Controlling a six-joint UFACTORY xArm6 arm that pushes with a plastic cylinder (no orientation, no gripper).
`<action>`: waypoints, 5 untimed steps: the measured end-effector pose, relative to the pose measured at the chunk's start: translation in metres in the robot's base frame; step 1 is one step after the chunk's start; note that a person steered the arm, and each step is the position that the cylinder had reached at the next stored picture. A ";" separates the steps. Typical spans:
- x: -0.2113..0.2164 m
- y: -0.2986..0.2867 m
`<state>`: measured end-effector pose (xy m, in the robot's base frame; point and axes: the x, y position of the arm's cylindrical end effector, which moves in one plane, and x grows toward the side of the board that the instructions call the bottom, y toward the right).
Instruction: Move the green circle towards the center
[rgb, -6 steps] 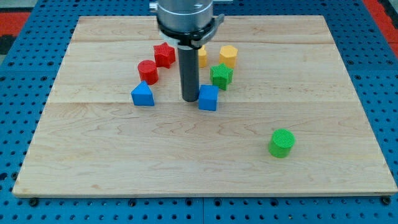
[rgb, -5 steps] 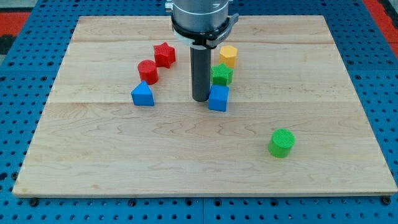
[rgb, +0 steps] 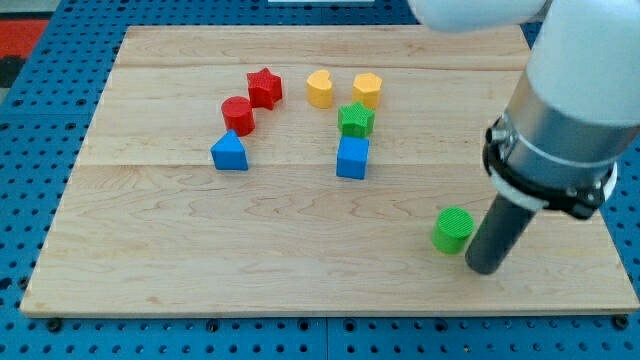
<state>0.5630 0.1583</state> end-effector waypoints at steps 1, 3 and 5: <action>-0.032 -0.017; -0.064 -0.117; -0.081 -0.178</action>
